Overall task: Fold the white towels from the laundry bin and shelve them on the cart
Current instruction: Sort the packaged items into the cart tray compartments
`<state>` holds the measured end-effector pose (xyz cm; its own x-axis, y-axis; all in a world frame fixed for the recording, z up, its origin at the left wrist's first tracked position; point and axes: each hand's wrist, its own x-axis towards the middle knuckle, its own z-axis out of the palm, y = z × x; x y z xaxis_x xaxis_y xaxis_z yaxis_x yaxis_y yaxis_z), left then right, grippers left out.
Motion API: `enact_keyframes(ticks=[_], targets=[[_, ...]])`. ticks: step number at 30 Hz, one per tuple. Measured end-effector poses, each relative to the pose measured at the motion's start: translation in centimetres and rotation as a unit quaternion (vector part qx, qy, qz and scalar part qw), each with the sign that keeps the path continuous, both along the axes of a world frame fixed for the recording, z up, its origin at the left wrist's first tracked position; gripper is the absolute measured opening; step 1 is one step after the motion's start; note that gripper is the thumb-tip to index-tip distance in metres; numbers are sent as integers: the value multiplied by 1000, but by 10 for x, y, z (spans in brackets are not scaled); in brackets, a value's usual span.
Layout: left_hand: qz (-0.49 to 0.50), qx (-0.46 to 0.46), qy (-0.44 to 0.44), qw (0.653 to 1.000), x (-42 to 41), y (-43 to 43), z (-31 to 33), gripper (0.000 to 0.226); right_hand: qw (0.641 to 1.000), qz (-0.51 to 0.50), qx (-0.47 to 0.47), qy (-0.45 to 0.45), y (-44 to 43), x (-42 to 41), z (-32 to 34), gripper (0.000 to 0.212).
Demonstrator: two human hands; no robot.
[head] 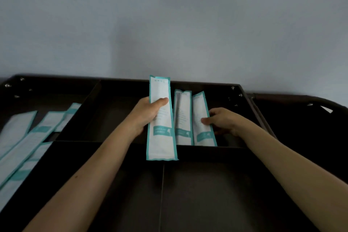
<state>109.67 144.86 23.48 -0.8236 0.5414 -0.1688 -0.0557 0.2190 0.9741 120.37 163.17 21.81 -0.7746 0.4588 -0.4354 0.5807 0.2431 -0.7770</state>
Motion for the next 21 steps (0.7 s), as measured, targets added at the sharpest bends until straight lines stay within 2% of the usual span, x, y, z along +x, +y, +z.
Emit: enact_keyframes(ticks=[2, 3, 5, 11, 14, 16, 18, 21], targets=[[5, -4, 8, 1000, 0, 0, -1, 27, 990, 36, 123, -54, -2, -1, 0, 15], [8, -4, 12, 1000, 0, 0, 0, 28, 984, 45, 156, -68, -2, -2, 1, 16], [12, -5, 13, 1000, 0, 0, 1, 25, 983, 42, 160, -76, 1, -4, 4, 12], [6, -1, 0, 1000, 3, 1, 2, 15, 997, -4, 77, 6, 12, 7, 12, 28], [5, 6, -6, 1000, 2, 2, 2, 15, 996, -36, -49, 62, 10, 8, 12, 27], [5, 8, -6, 1000, 2, 2, 2, 18, 996, -24, -75, 41, 3, 6, 10, 24], [4, 8, -4, 1000, 1, 2, 1, 18, 1000, 20, 3, -23, -1, 3, 6, 22], [5, 10, -4, 1000, 3, 2, 2, 18, 983, 60, 148, -85, 0, 2, 2, 19]])
